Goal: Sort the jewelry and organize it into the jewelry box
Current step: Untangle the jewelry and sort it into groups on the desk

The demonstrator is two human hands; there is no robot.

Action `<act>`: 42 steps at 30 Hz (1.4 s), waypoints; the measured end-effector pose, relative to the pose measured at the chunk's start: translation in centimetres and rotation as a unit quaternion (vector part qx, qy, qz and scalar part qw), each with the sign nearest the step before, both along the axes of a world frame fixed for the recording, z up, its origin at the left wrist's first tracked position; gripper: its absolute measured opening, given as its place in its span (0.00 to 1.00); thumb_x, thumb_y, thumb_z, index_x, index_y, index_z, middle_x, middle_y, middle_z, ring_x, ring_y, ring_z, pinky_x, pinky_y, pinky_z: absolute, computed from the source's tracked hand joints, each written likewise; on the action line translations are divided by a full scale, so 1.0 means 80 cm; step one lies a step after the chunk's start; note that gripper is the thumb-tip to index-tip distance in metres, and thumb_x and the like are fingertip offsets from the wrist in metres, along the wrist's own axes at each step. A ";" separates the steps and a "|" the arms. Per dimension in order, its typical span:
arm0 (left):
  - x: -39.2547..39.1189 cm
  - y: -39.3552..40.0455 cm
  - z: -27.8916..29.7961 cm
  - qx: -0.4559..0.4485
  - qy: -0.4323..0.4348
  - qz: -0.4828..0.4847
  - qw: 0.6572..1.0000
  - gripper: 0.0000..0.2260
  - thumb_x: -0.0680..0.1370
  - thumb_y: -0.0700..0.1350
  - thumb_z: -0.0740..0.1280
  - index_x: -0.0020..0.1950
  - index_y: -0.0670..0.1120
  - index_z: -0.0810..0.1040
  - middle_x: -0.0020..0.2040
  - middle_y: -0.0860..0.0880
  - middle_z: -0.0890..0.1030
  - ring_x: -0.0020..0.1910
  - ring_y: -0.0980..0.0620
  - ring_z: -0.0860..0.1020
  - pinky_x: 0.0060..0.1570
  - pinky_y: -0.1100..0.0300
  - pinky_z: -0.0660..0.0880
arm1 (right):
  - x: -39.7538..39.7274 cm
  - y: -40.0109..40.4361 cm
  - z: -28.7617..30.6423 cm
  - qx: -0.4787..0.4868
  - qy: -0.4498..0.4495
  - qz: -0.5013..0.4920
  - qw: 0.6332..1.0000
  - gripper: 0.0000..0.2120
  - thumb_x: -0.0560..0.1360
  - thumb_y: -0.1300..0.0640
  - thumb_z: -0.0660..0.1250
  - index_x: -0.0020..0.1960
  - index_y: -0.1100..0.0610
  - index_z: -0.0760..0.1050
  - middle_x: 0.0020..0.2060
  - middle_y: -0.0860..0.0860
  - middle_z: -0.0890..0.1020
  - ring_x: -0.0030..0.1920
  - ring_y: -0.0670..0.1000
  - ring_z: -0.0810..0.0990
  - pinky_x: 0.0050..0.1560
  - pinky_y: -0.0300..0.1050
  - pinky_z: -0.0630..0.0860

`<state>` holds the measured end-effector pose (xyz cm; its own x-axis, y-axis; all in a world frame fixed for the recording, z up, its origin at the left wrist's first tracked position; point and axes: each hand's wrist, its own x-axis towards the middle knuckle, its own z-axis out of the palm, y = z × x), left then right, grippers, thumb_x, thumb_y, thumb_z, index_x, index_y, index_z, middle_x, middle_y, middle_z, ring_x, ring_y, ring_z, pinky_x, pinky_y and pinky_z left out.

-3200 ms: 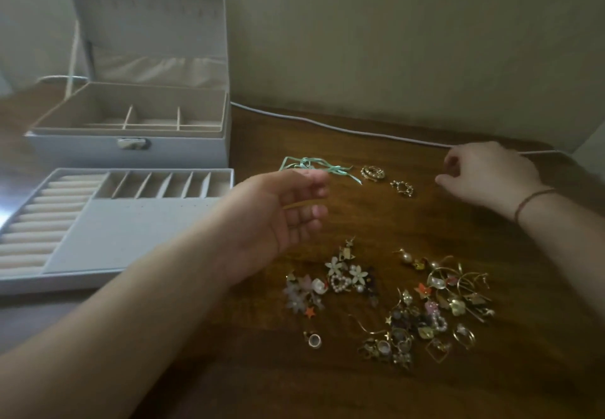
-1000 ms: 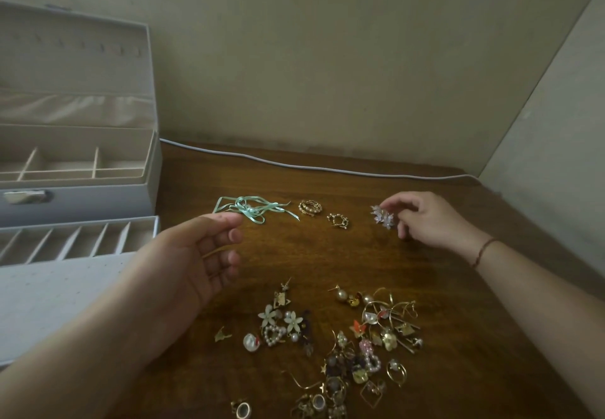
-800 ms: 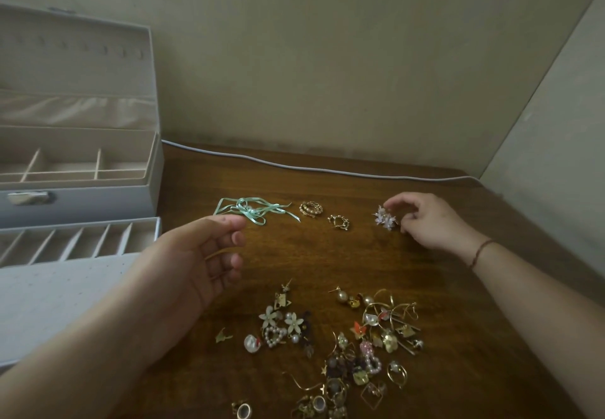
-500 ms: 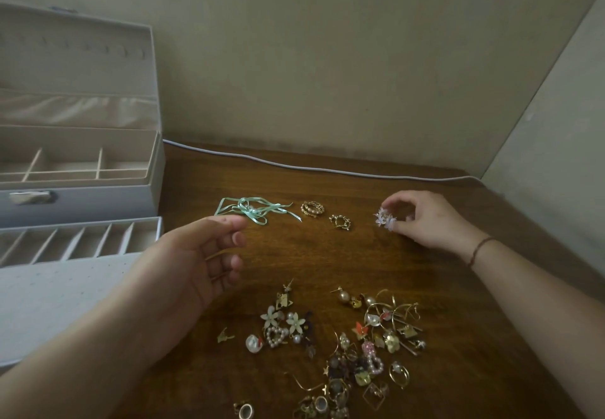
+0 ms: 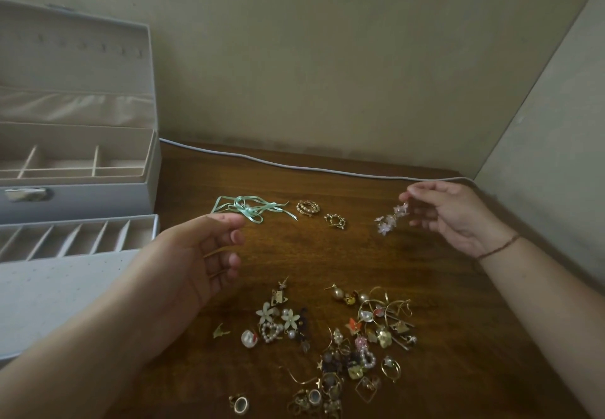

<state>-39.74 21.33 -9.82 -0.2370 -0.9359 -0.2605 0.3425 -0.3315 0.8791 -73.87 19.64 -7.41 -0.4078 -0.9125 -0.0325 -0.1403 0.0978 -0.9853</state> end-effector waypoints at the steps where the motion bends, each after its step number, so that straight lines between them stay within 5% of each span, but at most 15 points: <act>1: 0.000 0.001 0.001 -0.003 0.001 0.000 1.000 0.09 0.66 0.45 0.67 0.44 0.45 0.82 0.33 0.49 0.78 0.27 0.54 0.74 0.35 0.58 0.70 | 0.003 0.004 0.005 -0.010 -0.013 0.002 1.000 0.02 0.76 0.62 0.67 0.47 0.58 0.78 0.40 0.53 0.84 0.39 0.51 0.81 0.40 0.47 0.78; 5: 0.004 0.004 0.000 -0.080 -0.020 -0.033 0.996 0.06 0.70 0.44 0.70 0.45 0.46 0.84 0.38 0.47 0.81 0.32 0.52 0.77 0.37 0.58 0.74 | 0.038 0.030 0.033 -0.073 -0.046 0.047 0.995 0.03 0.76 0.61 0.66 0.48 0.58 0.78 0.39 0.52 0.84 0.36 0.48 0.81 0.35 0.44 0.80; 9: 0.004 0.023 0.000 -0.237 -0.113 -0.107 0.959 0.16 0.66 0.56 0.73 0.52 0.56 0.84 0.52 0.50 0.85 0.49 0.51 0.84 0.48 0.56 0.79 | 0.112 0.070 0.050 -0.042 -0.060 0.150 0.986 0.07 0.71 0.58 0.68 0.48 0.59 0.78 0.38 0.53 0.84 0.31 0.48 0.80 0.30 0.45 0.78; 11: -0.003 0.037 0.004 -0.260 -0.126 -0.165 0.943 0.20 0.67 0.54 0.75 0.59 0.55 0.81 0.56 0.53 0.84 0.54 0.53 0.83 0.51 0.58 0.80 | 0.152 0.085 0.047 -0.011 -0.048 0.186 0.981 0.06 0.72 0.58 0.68 0.47 0.59 0.79 0.38 0.54 0.84 0.31 0.49 0.81 0.27 0.44 0.76; 14: -0.009 0.047 0.008 -0.250 -0.142 -0.198 0.937 0.18 0.71 0.50 0.75 0.60 0.49 0.80 0.51 0.49 0.86 0.51 0.52 0.84 0.51 0.61 0.80 | 0.195 0.100 0.037 -0.013 -0.049 0.196 0.979 0.07 0.71 0.57 0.69 0.46 0.59 0.80 0.37 0.54 0.85 0.30 0.51 0.82 0.24 0.42 0.73; 19: -0.008 0.042 0.005 -0.166 -0.108 -0.192 0.961 0.11 0.72 0.46 0.69 0.48 0.40 0.84 0.44 0.41 0.86 0.42 0.46 0.85 0.43 0.56 0.82 | 0.204 0.109 0.019 -0.050 -0.093 0.143 0.984 0.07 0.67 0.55 0.70 0.44 0.56 0.81 0.41 0.54 0.85 0.27 0.49 0.79 0.23 0.40 0.66; 29: 0.001 0.034 0.007 -0.031 0.027 -0.333 0.942 0.12 0.78 0.50 0.64 0.50 0.44 0.83 0.45 0.38 0.83 0.39 0.46 0.84 0.38 0.60 0.81 | 0.194 0.109 -0.021 -0.043 -0.204 0.184 0.961 0.04 0.64 0.56 0.71 0.38 0.54 0.82 0.39 0.55 0.83 0.34 0.51 0.81 0.27 0.41 0.74; 33: 0.002 0.031 0.005 -0.041 0.031 -0.348 0.936 0.08 0.74 0.44 0.70 0.51 0.42 0.81 0.47 0.38 0.84 0.42 0.47 0.85 0.40 0.61 0.81 | 0.191 0.110 -0.022 -0.103 -0.224 0.174 0.953 0.05 0.64 0.56 0.70 0.38 0.56 0.82 0.36 0.57 0.83 0.31 0.51 0.81 0.25 0.40 0.75; 38: 0.001 0.031 0.003 -0.027 0.038 -0.318 0.947 0.09 0.76 0.43 0.65 0.49 0.39 0.82 0.48 0.35 0.83 0.40 0.46 0.84 0.38 0.60 0.82 | 0.187 0.115 -0.021 -0.186 -0.170 0.175 0.952 0.05 0.66 0.55 0.68 0.39 0.56 0.80 0.38 0.60 0.83 0.33 0.56 0.82 0.29 0.43 0.77; 42: -0.002 0.033 0.002 -0.103 -0.081 -0.250 0.959 0.10 0.81 0.43 0.63 0.49 0.38 0.81 0.46 0.38 0.85 0.40 0.46 0.85 0.37 0.60 0.81 | 0.191 0.116 -0.026 -0.244 -0.118 0.177 0.946 0.05 0.69 0.54 0.67 0.40 0.54 0.79 0.38 0.60 0.83 0.36 0.59 0.83 0.33 0.45 0.79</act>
